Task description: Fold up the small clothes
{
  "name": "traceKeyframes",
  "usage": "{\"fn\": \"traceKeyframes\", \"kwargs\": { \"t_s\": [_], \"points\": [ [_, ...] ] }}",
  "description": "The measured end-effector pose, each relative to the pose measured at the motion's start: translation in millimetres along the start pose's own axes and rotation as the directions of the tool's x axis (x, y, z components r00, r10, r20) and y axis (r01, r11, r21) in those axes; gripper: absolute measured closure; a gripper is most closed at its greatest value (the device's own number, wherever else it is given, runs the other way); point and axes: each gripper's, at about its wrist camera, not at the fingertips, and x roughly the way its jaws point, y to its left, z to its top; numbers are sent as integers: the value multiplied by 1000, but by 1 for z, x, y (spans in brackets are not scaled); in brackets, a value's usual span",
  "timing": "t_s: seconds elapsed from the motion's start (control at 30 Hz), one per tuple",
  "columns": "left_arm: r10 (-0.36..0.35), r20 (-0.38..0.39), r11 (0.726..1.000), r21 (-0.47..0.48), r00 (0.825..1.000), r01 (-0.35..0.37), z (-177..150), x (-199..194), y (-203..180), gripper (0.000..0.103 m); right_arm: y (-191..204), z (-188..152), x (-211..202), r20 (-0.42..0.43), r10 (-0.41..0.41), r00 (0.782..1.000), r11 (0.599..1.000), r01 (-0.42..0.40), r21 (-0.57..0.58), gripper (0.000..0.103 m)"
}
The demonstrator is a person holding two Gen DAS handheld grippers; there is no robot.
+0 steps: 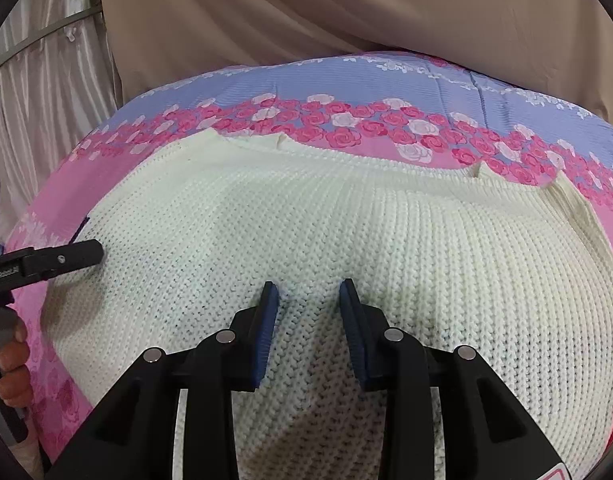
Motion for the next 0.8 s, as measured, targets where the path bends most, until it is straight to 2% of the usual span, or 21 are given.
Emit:
{"fn": "traceKeyframes", "kwargs": {
  "t_s": [0.03, 0.07, 0.1, 0.2, 0.37, 0.47, 0.53, 0.63, 0.7, 0.8],
  "points": [
    [1, 29, 1000, 3, 1000, -1, 0, -3, -3, 26, 0, 0, 0, 1, 2, 1000, 1000, -2, 2, 70],
    [-9, 22, 1000, 16, 1000, 9, 0, -3, -7, 34, -1, 0, 0, 2, 4, 1000, 1000, -4, 2, 70],
    [-34, 2, 999, 25, 999, 34, 1, -2, -11, 48, -1, 0, 0, 4, 5, 1000, 1000, -5, 2, 70],
    [-6, 18, 999, 52, 1000, 5, 3, -7, -24, 70, -2, 0, -1, 13, 18, 1000, 1000, -18, 11, 70],
    [-57, 99, 991, 125, 993, 44, 8, -38, -57, 79, -12, -4, -10, 43, 64, 997, 995, -68, 76, 68],
    [-116, 140, 973, 213, 983, 85, 8, -60, -94, 81, -26, -10, -25, 64, 100, 993, 986, -108, 131, 64],
    [-168, 150, 951, 286, 974, 120, 7, -71, -126, 82, -38, -16, -39, 87, 87, 992, 983, -100, 157, 61],
    [-255, 140, 893, 413, 957, 177, -1, -80, -183, 86, -67, -29, -65, 129, 34, 991, 977, -60, 206, 60],
    [-310, 98, 850, 475, 946, 229, -8, -78, -217, 92, -87, -39, -82, 141, -3, 990, 969, -32, 247, 60],
    [-341, 8, 795, 537, 940, 284, -28, -54, -268, 94, -121, -59, -107, 142, -75, 987, 945, 25, 327, 60]
  ]
}}
